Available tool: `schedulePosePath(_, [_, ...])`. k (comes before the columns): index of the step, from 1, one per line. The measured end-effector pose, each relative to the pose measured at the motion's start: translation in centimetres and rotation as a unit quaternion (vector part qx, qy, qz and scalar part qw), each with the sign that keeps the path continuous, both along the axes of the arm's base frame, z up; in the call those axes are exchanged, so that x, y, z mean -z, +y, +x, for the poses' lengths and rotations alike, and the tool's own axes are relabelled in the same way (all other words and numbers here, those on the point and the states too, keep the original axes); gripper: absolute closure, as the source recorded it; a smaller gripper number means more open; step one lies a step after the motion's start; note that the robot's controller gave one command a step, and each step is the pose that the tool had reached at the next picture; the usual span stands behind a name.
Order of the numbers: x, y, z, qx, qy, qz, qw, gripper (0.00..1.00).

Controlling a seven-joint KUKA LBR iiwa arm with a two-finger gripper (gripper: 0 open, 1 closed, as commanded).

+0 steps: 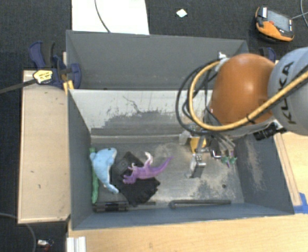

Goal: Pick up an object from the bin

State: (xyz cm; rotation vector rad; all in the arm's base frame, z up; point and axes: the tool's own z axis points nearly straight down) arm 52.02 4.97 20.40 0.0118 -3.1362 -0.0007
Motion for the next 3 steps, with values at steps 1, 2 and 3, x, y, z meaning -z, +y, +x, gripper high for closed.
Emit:
schedulePosePath(1, [-0.5, 0.0, 0.2, 0.001, -0.0042, 0.0, 1.0, 0.0])
schedulePosePath(2, [7.4, 5.1, 2.8, -0.138, -0.005, 0.0, 0.9904, 0.0])
schedulePosePath(3, [4.5, 8.0, 3.6, -0.087, -0.0066, 0.001, 0.9961, 0.0])
